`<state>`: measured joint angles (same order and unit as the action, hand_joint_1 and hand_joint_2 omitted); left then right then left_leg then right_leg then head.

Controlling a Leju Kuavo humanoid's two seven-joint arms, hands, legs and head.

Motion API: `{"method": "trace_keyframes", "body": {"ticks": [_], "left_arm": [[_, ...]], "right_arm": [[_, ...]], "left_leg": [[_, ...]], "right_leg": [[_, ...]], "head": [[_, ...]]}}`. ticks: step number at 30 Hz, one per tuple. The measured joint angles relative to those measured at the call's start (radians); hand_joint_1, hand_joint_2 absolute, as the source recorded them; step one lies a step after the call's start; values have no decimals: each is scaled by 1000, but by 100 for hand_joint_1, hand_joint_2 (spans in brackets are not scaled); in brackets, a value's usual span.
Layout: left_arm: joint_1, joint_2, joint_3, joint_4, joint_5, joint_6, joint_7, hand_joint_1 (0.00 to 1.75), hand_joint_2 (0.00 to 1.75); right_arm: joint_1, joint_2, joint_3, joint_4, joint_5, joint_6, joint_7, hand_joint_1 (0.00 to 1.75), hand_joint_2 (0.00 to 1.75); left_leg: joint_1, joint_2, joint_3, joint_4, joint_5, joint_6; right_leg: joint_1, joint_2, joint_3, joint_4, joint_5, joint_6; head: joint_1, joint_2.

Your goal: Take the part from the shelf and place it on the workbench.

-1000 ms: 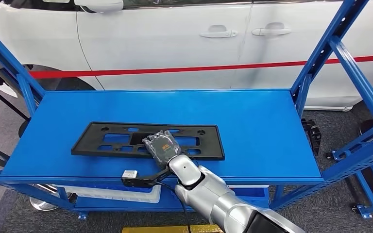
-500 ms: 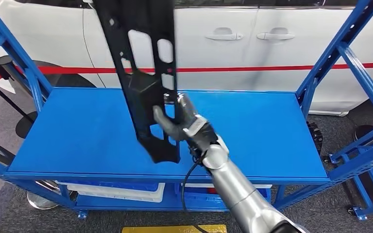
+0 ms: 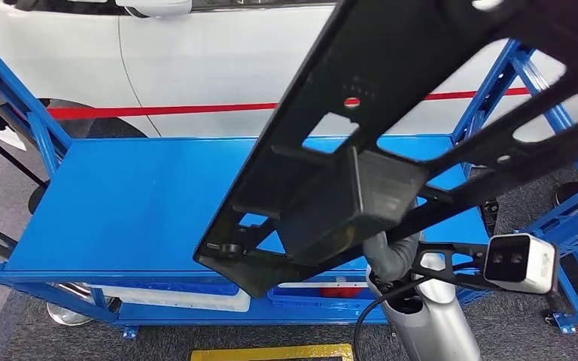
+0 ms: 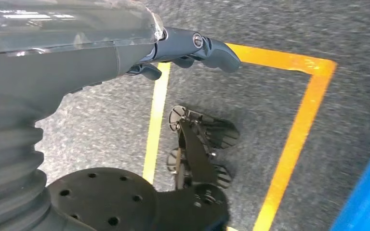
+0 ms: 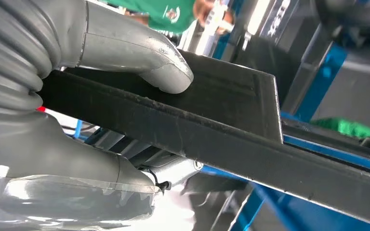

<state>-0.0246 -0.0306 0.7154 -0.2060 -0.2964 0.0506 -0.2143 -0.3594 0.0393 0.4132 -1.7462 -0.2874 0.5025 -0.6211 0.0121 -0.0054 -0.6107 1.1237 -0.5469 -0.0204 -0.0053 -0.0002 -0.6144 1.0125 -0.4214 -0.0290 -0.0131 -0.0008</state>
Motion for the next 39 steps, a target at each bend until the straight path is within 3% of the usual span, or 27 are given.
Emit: {"method": "trace_keyframes", "body": {"ticks": [2,3,4,8,9,12,13,14,17,18,19,20,22,24,25,27,28,30,32,33,34,35,36,37,39], "left_arm": [[1,-1,1,0,-12,5,20,0,175],[1,-1,1,0,-20,7,29,0,175],[1,-1,1,0,-29,8,37,0,175],[-1,-2,-2,0,-68,8,53,0,175],[-2,-3,-3,0,-75,7,53,0,175],[-3,-5,-6,0,-87,3,54,0,175],[-5,-7,-8,0,-89,2,54,0,175],[-7,-8,-9,0,-92,1,54,0,175],[-10,-9,-13,0,-97,-3,54,0,175],[-10,-9,-14,0,-99,-3,54,0,175],[-11,-9,-14,0,-100,-3,55,0,175],[-12,-10,-14,0,-101,-2,55,0,175],[-15,-11,-14,0,-101,-1,58,0,175],[-18,-12,-14,-1,-101,0,61,0,175],[-19,-13,-14,-1,-101,0,62,0,175],[-20,-13,-14,-1,-101,0,63,0,175],[-20,-14,-15,-1,-101,0,64,0,175],[-19,-15,-16,-1,-101,0,64,0,175],[-17,-16,-17,-1,-101,0,65,0,175],[-16,-16,-17,-1,-101,0,65,0,175],[-16,-16,-17,-1,-101,0,65,0,175],[-17,-16,-17,-1,-101,0,65,0,175],[-17,-16,-17,-1,-101,0,65,0,175],[-18,-16,-17,-1,-101,0,65,0,175],[-20,-15,-18,-1,-102,0,65,0,175]], "right_arm": [[18,-18,2,-30,34,-4,-2,168,175],[24,-31,4,-39,48,-9,-4,168,175],[26,-47,6,-47,57,-15,-8,168,175],[20,-123,9,-68,58,-38,-32,168,175],[18,-137,9,-75,59,-44,-34,168,175],[17,-169,13,-95,64,-55,-31,168,175],[17,-178,15,-100,64,-57,-30,168,175],[17,-186,16,-106,64,-60,-29,168,175],[18,-203,23,-118,63,-79,-18,168,175],[19,-206,26,-122,62,-87,-12,168,175],[21,-208,30,-127,62,-94,-5,168,175],[23,-209,33,-132,62,-101,2,168,175],[24,-210,40,-145,62,-108,12,168,175],[23,-210,46,-158,62,-109,17,168,175],[23,-210,49,-163,61,-109,19,168,175],[22,-210,53,-169,60,-109,21,168,175],[22,-210,54,-171,60,-109,21,168,175],[22,-210,58,-174,60,-109,21,168,175],[22,-210,63,-176,60,-109,21,168,175],[22,-210,65,-177,60,-109,21,168,175],[23,-210,67,-177,60,-109,21,168,175],[23,-210,68,-177,60,-109,21,168,175],[24,-210,69,-177,60,-109,21,168,175],[24,-210,69,-177,60,-109,21,168,175],[23,-210,70,-179,60,-109,21,168,175]], "left_leg": [[1,0,-41,126,-70,-4],[1,0,-46,158,-82,-5],[1,0,-34,152,-75,-4],[-2,-27,115,-85,8,10],[-5,-33,129,-113,14,14],[-10,-15,121,-120,33,30],[-8,-6,117,-123,43,37],[-6,3,110,-126,54,44],[-6,31,76,-126,83,55],[-7,41,63,-125,91,54],[-7,51,50,-123,98,52],[-7,60,38,-119,104,50],[-8,76,18,-109,113,43],[-10,88,8,-100,119,32],[-11,94,7,-99,123,26],[-9,106,6,-99,131,11],[-6,99,1,-93,122,4],[-2,60,-21,-34,54,-5],[-2,22,-52,89,-43,-4],[-2,15,-61,145,-70,-1],[-4,13,-59,175,-75,4],[-6,11,-40,170,-59,10],[-11,6,-4,130,-31,19],[-16,-7,44,65,-5,29],[-22,-41,132,-72,13,46]], "right_leg": [[2,-3,-10,2,7,-4],[2,-2,-17,4,11,-4],[3,1,-25,6,16,-2],[4,22,-51,16,40,13],[4,27,-54,17,46,19],[0,40,-60,11,66,37],[-1,40,-66,18,56,42],[-2,35,-77,41,28,46],[-9,13,-134,221,-114,58],[-11,10,-143,277,-136,63],[-13,7,-136,302,-135,66],[-15,3,-112,290,-118,68],[-19,-24,-10,169,-83,70],[-12,-55,74,48,-81,60],[-7,-60,87,20,-86,51],[-2,-43,79,11,-74,29],[-2,-36,73,7,-66,20],[-3,-21,53,2,-43,2],[3,-1,26,3,-22,-7],[7,11,11,4,-11,-9],[11,22,-4,6,0,-10],[14,34,-18,7,10,-11],[16,46,-30,9,20,-10],[17,57,-41,11,30,-10],[19,77,-57,12,50,-5]], "head": [[0,0],[-1,0],[-1,0],[0,0],[0,0],[0,0],[1,0],[2,0],[3,0],[4,0],[3,0],[3,0],[3,0],[2,0],[1,0],[-1,0],[-1,0],[-1,0],[-2,0],[-2,0],[-2,0],[-2,0],[-2,0],[-2,0],[-2,0]]}}
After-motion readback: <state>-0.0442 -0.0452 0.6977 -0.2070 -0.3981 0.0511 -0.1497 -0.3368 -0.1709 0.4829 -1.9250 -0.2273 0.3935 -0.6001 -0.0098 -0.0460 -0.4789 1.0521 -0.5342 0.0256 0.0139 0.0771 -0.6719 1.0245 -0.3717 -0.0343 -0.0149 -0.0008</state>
